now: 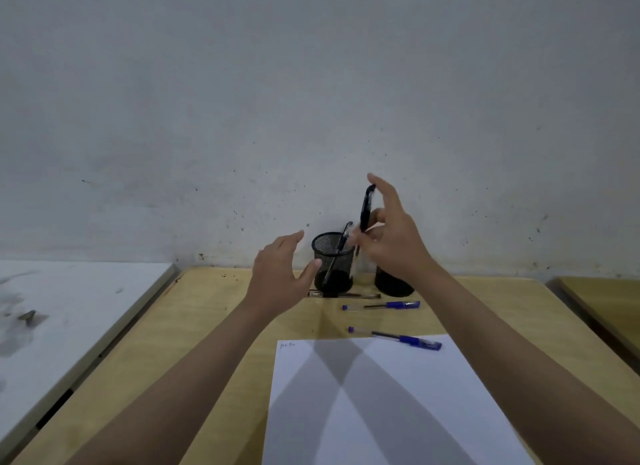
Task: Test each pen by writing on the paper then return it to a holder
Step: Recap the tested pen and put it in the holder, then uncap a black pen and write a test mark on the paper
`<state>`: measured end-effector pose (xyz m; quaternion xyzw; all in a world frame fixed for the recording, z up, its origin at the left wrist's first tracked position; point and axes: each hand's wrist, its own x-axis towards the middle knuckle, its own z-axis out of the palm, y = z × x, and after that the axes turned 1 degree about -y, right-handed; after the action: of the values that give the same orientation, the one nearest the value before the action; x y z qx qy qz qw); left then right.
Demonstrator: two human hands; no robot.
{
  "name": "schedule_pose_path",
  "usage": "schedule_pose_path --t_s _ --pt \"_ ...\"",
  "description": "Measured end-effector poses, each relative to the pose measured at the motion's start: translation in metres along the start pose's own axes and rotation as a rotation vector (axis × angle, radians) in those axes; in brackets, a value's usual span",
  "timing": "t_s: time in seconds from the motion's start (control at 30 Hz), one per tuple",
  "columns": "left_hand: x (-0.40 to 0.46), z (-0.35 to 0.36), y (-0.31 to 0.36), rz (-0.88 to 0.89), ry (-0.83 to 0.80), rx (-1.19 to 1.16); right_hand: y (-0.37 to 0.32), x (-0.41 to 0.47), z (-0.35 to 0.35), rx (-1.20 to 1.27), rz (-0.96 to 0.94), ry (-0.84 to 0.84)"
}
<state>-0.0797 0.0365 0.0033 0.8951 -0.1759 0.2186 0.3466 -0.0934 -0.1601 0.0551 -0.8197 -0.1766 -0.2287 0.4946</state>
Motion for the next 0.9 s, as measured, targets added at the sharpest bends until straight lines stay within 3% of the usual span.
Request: schedule_pose_path --t_s 0.27,0.6,0.77,0.9 --pt "0.053 0.047 -0.025 -0.025 -0.144 0.226 0.037 0.063 0.016 -0.027 0.022 0.298" --pt "0.059 0.066 -0.042 0.0 -0.146 0.169 0.091 0.062 0.048 -0.344 0.135 0.118" --pt "0.057 0.066 -0.04 -0.009 -0.146 0.179 0.091 0.057 0.044 -0.419 0.138 0.152" --pt "0.048 0.06 -0.037 -0.024 -0.179 0.161 0.083 0.042 0.041 -0.398 0.002 0.212"
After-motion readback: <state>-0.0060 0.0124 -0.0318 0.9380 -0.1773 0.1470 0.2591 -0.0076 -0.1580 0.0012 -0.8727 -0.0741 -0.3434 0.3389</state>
